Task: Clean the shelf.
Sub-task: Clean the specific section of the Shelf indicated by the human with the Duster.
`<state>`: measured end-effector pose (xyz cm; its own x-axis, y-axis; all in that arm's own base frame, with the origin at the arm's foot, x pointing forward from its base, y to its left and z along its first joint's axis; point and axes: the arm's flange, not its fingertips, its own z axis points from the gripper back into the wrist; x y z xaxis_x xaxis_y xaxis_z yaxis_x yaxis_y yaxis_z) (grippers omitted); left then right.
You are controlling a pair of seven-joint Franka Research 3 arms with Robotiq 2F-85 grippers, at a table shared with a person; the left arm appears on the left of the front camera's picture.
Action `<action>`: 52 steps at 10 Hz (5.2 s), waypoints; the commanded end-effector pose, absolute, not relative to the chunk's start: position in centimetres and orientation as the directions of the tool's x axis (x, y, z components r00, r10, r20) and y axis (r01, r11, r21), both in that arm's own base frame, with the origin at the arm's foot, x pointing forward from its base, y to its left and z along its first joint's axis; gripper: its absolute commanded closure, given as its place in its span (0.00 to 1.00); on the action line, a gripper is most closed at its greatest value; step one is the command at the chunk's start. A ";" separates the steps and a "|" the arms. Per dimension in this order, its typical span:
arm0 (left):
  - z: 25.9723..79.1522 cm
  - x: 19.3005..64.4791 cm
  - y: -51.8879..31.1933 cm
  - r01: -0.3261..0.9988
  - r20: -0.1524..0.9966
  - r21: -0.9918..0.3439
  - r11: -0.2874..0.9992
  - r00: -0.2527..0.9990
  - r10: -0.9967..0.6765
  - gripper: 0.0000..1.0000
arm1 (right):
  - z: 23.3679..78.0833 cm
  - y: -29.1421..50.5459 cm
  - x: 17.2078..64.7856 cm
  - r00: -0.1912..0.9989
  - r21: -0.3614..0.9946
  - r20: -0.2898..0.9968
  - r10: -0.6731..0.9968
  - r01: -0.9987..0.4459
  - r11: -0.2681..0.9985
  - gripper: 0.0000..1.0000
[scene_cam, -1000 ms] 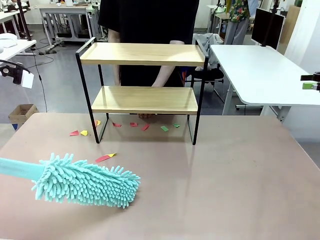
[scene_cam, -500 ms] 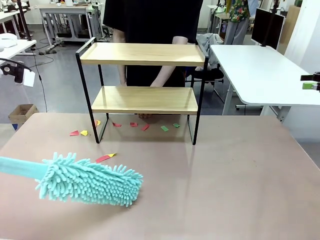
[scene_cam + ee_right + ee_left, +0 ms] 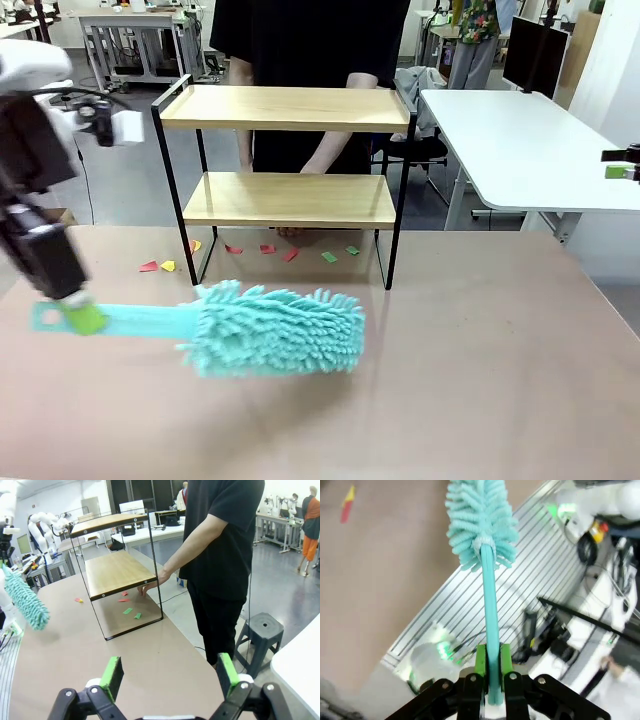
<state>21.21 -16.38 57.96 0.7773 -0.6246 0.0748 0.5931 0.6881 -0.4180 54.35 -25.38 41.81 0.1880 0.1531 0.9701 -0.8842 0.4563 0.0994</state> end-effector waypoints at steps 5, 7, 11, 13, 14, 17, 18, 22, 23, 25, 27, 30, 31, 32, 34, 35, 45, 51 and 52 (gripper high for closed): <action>54.3 20.1 -27.7 0.366 0.222 -0.249 0.897 0.923 -0.315 0.86 | 42.1 -25.2 54.3 0.186 0.096 0.970 0.158 -0.887 0.453 0.00; 54.7 19.1 -27.1 0.387 0.207 -0.261 0.884 0.917 -0.340 0.86 | 42.1 -25.2 54.3 0.186 0.096 0.970 0.158 -0.887 0.453 0.00; 53.7 20.0 -30.0 0.398 0.271 -0.255 0.881 0.905 -0.330 0.86 | 42.1 -25.2 54.3 0.186 0.096 0.970 0.158 -0.887 0.453 0.00; 51.6 21.0 -32.9 0.376 0.314 -0.245 0.894 0.903 -0.293 0.86 | 42.1 -25.2 54.3 0.186 0.096 0.970 0.158 -0.887 0.453 0.00; 50.6 21.5 -34.2 0.361 0.336 -0.247 0.899 0.902 -0.270 0.86 | 42.1 -25.2 54.3 0.186 0.096 0.970 0.158 -0.887 0.453 0.00; 48.1 22.5 -37.3 0.328 0.389 -0.230 0.916 0.894 -0.223 0.86 | 42.1 -25.2 54.3 0.186 0.096 0.970 0.158 -0.887 0.453 0.00; 47.3 22.8 -38.2 0.311 0.414 -0.197 0.930 0.886 -0.209 0.86 | 42.1 -25.2 54.3 0.186 0.096 0.970 0.158 -0.887 0.453 0.00; 43.9 25.5 -41.1 0.230 0.481 -0.158 0.960 0.867 -0.128 0.86 | 42.1 -25.2 54.3 0.186 0.096 0.970 0.158 -0.887 0.453 0.00; 42.9 26.4 -42.0 0.213 0.483 -0.160 0.964 0.868 -0.112 0.86 | 42.1 -25.2 54.3 0.186 0.096 0.970 0.158 -0.887 0.453 0.00; 41.5 28.3 -43.7 0.196 0.499 -0.163 0.967 0.862 -0.091 0.86 | 42.1 -25.2 54.3 0.186 0.096 0.970 0.158 -0.887 0.453 0.00; 40.2 30.0 -44.9 0.168 0.495 -0.169 0.971 0.867 -0.064 0.86 | 42.1 -25.2 54.3 0.186 0.096 0.970 0.158 -0.887 0.453 0.00; 38.8 31.4 -46.2 0.145 0.463 -0.173 0.974 0.885 -0.049 0.86 | 42.1 -25.2 54.3 0.186 0.096 0.970 0.158 -0.887 0.453 0.00; 38.1 31.6 -46.8 0.146 0.450 -0.172 0.974 0.891 -0.054 0.86 | 42.1 -25.2 54.3 0.186 0.096 0.970 0.158 -0.887 0.453 0.00; 37.5 31.8 -47.1 0.144 0.441 -0.169 0.975 0.896 -0.056 0.86 | 42.1 -25.2 54.3 0.186 0.096 0.970 0.158 -0.887 0.453 0.00; 36.8 32.4 -46.9 0.125 0.434 -0.162 0.979 0.900 -0.043 0.86 | 42.1 -25.2 54.3 0.186 0.096 0.970 0.158 -0.887 0.453 0.00; 38.0 32.3 -46.2 0.119 0.404 -0.171 0.978 0.914 -0.041 0.86 | 42.1 -25.2 54.3 0.186 0.096 0.970 0.158 -0.887 0.453 0.00; 36.1 32.7 -29.0 -0.074 0.403 -0.007 0.997 0.913 0.071 0.86 | 42.1 -25.2 54.3 0.186 0.096 0.970 0.158 -0.887 0.453 0.00; 38.3 31.5 -21.5 -0.227 0.527 0.092 0.970 0.837 0.146 0.86 | 42.1 -25.2 54.3 0.186 0.096 0.970 0.158 -0.887 0.453 0.00; 38.9 31.3 -22.2 -0.208 0.551 0.048 0.977 0.821 0.148 0.86 | 42.1 -25.2 54.3 0.186 0.096 0.970 0.158 -0.887 0.453 0.00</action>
<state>33.77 -23.88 39.04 0.8469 0.1397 0.5131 -0.1962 0.9789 0.0573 54.36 -25.36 41.80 0.1880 0.1530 0.9702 -0.8845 0.4558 0.0995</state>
